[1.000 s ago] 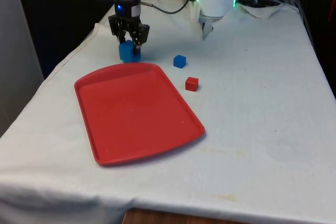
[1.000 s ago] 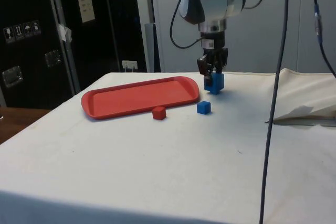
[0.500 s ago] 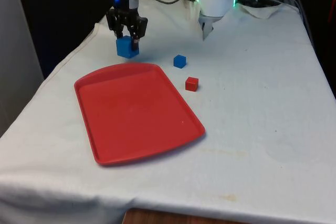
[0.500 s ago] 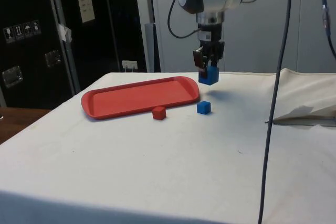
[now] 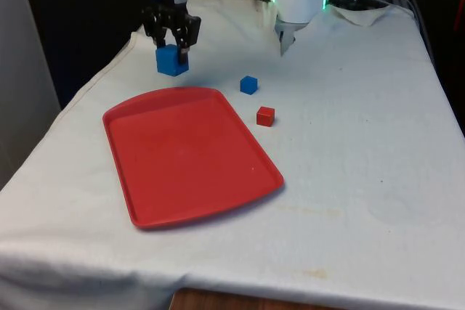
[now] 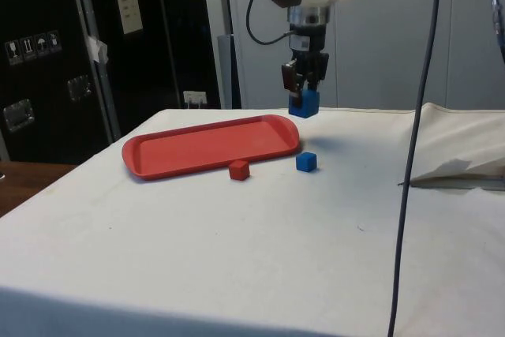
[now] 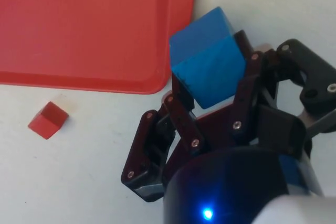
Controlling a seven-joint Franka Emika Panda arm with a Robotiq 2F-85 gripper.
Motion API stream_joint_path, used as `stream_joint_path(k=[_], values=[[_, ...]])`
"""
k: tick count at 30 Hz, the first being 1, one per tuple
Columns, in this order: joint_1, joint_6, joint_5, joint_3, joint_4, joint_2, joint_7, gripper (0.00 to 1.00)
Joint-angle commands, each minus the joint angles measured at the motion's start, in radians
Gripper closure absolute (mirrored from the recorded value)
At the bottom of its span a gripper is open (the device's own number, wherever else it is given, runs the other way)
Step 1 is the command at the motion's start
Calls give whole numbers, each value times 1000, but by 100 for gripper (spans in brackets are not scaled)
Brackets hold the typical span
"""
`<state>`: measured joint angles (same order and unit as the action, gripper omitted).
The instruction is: Pick up the largest block and place it onto the tray.
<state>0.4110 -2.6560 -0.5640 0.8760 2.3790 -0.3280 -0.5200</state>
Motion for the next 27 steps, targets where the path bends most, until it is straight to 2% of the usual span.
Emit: stream_joint_path(k=[1, 5, 6, 7, 12, 15, 16, 17, 23, 25, 27], values=[[16, 22, 35, 23, -11, -4, 29, 100], [15, 46, 61, 19, -33, -4, 51, 100], [0, 31, 40, 1, -29, 2, 32, 100], [14, 52, 67, 17, -40, -4, 57, 100], [9, 99, 95, 5, -89, -6, 83, 100], [8, 116, 96, 0, -113, -11, 86, 100], [3, 105, 87, -3, -101, -2, 73, 100], [7, 121, 95, -2, -120, -14, 86, 100], [4, 153, 86, -19, -179, -45, 92, 100], [4, 151, 87, -18, -179, -43, 89, 100], [3, 162, 80, -31, -213, -73, 101, 100]])
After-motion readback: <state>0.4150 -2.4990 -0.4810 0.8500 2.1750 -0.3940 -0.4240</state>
